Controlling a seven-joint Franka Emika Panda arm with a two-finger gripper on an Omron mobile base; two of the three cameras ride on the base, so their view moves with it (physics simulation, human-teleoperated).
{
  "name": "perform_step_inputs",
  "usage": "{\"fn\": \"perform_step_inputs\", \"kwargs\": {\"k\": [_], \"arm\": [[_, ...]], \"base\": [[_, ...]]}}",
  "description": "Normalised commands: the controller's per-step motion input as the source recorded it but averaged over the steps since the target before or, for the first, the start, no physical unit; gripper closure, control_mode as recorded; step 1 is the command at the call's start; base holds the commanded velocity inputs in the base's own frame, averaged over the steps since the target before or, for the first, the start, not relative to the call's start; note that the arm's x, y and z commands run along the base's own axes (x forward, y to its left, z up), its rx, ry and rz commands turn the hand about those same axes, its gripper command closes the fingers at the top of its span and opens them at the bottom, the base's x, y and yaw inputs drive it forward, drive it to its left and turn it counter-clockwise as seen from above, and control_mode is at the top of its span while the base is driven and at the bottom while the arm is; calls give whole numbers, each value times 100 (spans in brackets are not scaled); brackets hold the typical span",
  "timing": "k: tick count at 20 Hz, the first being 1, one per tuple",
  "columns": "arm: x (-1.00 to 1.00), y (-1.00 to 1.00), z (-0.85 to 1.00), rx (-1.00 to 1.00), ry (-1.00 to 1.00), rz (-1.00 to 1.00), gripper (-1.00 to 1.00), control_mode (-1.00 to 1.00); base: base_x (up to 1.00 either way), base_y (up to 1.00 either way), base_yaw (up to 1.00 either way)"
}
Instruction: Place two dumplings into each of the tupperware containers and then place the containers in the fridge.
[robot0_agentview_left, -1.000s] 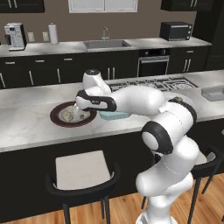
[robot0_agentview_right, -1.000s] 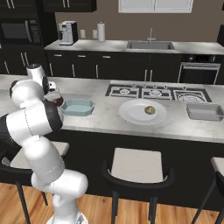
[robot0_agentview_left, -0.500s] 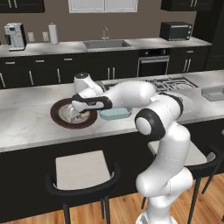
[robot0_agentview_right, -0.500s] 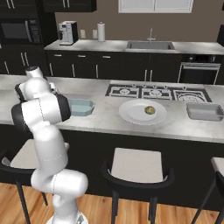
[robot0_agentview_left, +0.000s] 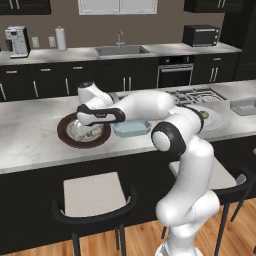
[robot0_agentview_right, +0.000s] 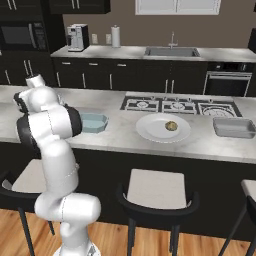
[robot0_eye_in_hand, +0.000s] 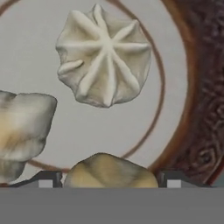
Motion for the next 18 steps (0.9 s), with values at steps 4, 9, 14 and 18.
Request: {"fn": "perform_step_inputs", "kwargs": {"k": [4, 9, 14, 18], "arm": [[-1, 0, -42, -6, 18, -11, 100, -100], [-27, 0, 29, -1, -7, -13, 100, -100], [-63, -11, 71, 0, -21, -22, 100, -100], [-74, -90, 28, 0, -24, -21, 100, -100]], "base": [[0, 0, 0], [0, 0, 0], [0, 0, 0], [0, 0, 0]]}}
